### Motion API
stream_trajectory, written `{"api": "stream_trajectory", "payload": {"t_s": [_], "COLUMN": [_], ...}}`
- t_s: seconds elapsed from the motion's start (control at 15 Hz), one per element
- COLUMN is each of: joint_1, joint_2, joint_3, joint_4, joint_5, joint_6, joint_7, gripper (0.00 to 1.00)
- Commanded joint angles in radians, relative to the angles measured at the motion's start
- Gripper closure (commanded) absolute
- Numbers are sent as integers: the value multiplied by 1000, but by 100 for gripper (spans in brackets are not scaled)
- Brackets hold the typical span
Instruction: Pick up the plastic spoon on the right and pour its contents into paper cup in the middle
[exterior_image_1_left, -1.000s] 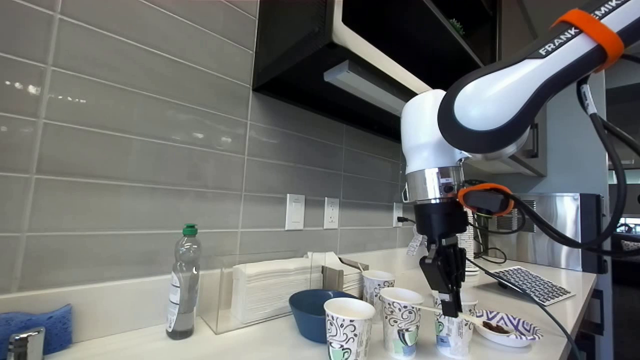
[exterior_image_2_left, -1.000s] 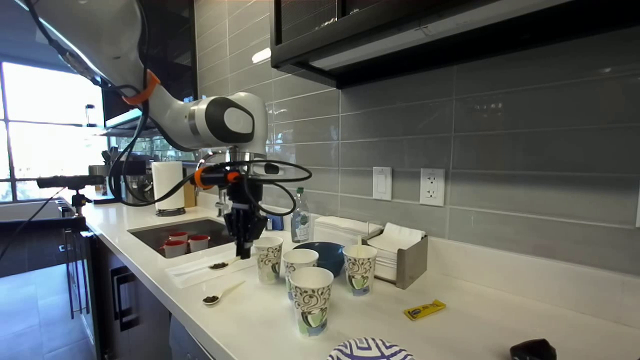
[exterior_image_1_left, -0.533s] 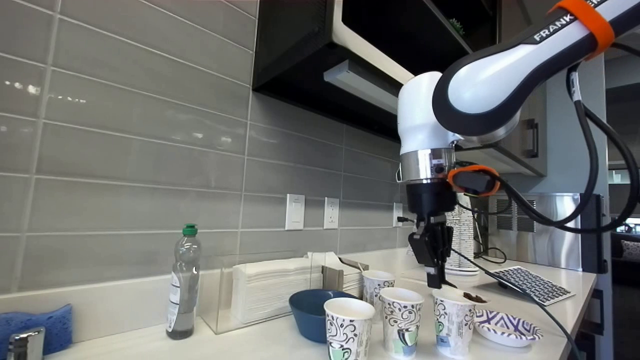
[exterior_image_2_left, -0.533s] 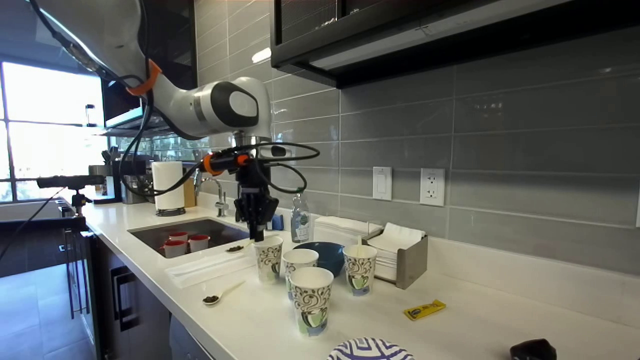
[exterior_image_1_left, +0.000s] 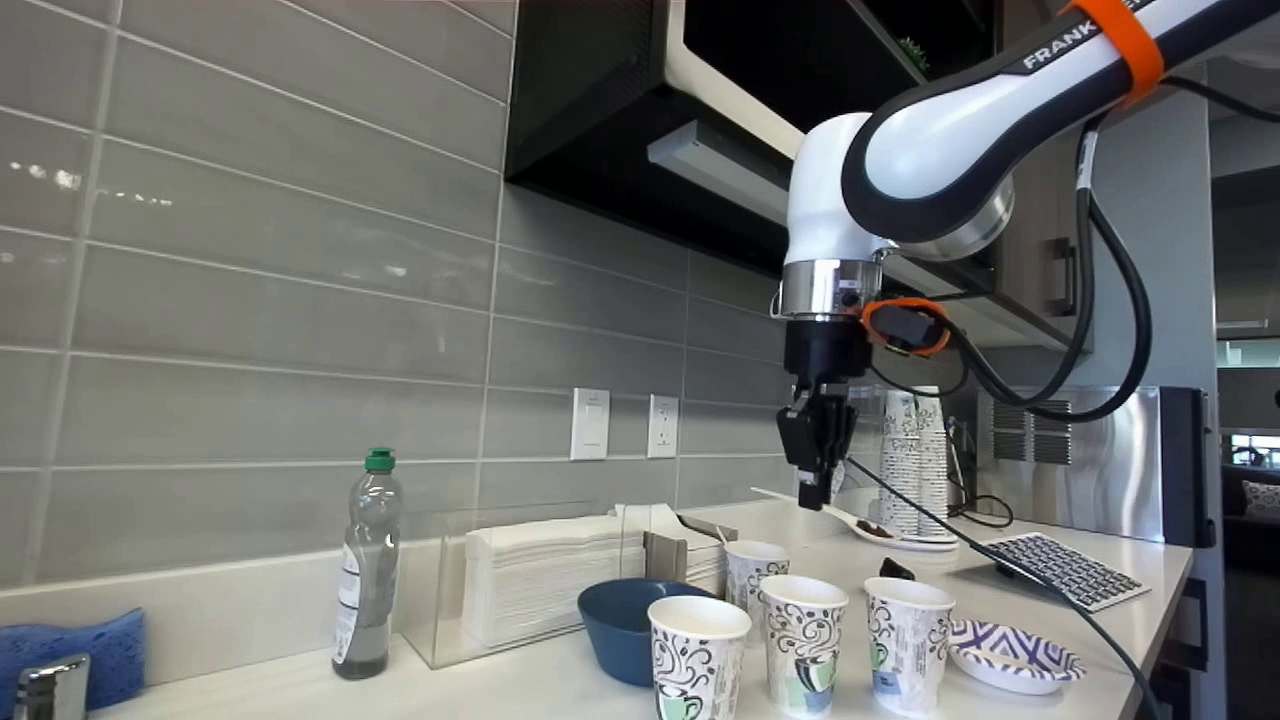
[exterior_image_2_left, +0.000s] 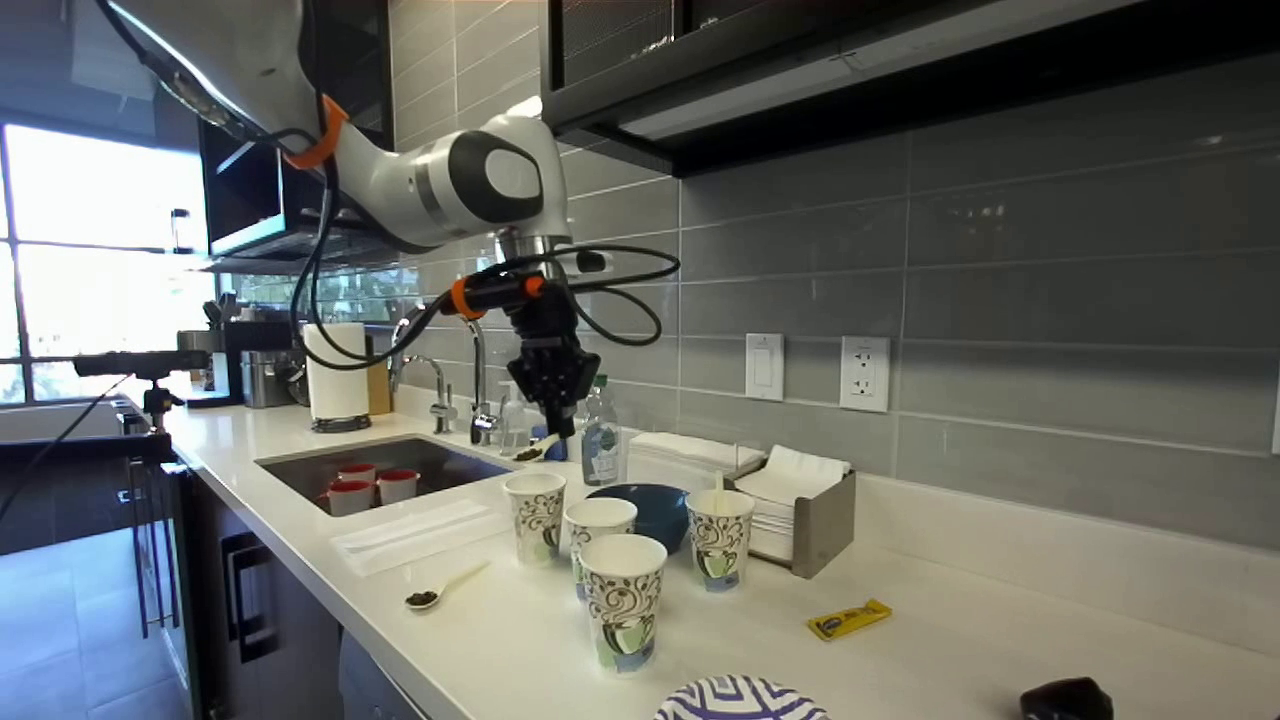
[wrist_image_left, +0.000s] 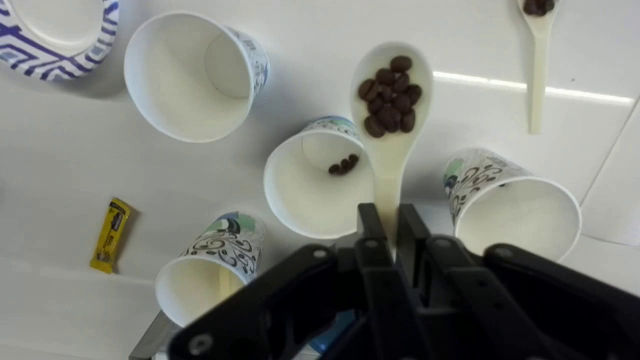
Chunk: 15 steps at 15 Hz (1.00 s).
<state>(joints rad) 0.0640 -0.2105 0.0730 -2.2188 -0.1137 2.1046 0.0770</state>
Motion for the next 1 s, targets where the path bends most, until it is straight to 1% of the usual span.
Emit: {"api": "stream_trajectory", "payload": {"t_s": [0.0, 0.4, 0.6, 0.93], "joint_1": [-7, -8, -8, -12], "joint_2": [58, 128, 124, 110], "joint_3": [-16, -28, -32, -42], "joint_4": [39, 66, 38, -16], "joint_5": [8, 6, 12, 35], "joint_6": [69, 187, 260, 389], "joint_7": [-63, -124, -145, -142], "gripper": [97, 97, 97, 97]}}
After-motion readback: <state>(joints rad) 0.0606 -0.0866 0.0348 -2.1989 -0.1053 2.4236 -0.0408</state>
